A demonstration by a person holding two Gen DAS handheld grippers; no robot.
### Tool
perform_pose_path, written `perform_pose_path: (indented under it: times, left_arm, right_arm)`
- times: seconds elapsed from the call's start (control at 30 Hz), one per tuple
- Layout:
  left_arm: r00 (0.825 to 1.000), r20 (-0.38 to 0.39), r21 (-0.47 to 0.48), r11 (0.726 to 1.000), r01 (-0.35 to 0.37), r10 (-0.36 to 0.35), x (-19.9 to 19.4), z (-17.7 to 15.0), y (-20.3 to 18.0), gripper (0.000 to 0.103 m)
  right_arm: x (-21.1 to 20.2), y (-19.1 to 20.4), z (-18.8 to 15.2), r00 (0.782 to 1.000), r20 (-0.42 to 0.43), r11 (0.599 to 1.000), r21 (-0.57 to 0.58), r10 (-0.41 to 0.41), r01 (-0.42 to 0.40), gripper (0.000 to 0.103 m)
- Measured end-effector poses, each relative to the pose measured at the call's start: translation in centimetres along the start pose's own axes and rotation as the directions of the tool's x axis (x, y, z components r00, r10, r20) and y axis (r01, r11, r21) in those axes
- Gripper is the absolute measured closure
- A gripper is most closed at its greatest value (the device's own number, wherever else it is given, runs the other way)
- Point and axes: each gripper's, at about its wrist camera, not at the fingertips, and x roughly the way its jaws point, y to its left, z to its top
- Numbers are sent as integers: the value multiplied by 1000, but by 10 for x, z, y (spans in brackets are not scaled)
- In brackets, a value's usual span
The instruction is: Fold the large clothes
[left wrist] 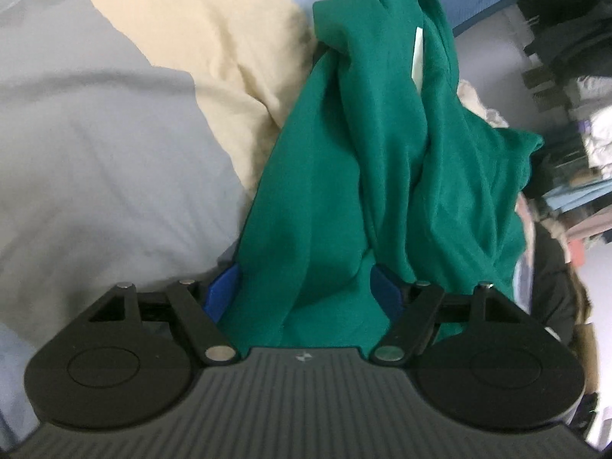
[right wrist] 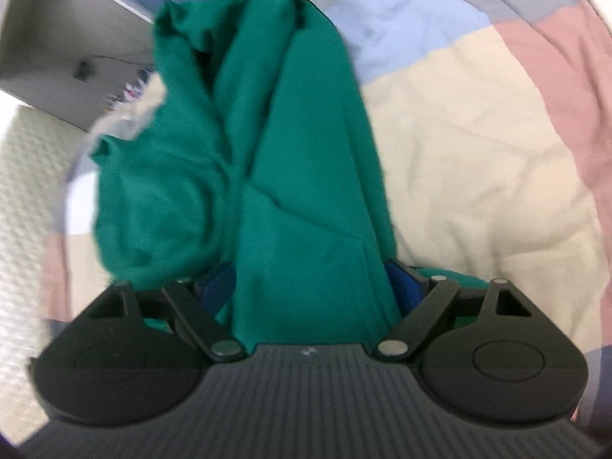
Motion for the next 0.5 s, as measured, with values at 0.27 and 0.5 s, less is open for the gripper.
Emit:
perform_pose_path:
  times: [0.27, 0.5]
  left_arm:
    - [997, -12, 7, 997, 75, -75, -8, -11, -1, 22]
    - [959, -5, 84, 956, 282, -283, -22, -20, -20, 22]
  right_arm:
    - [-17, -3, -1, 990, 9, 990, 26, 139, -139, 15]
    - [-36, 5, -2, 963, 45, 964, -16, 267, -266, 15]
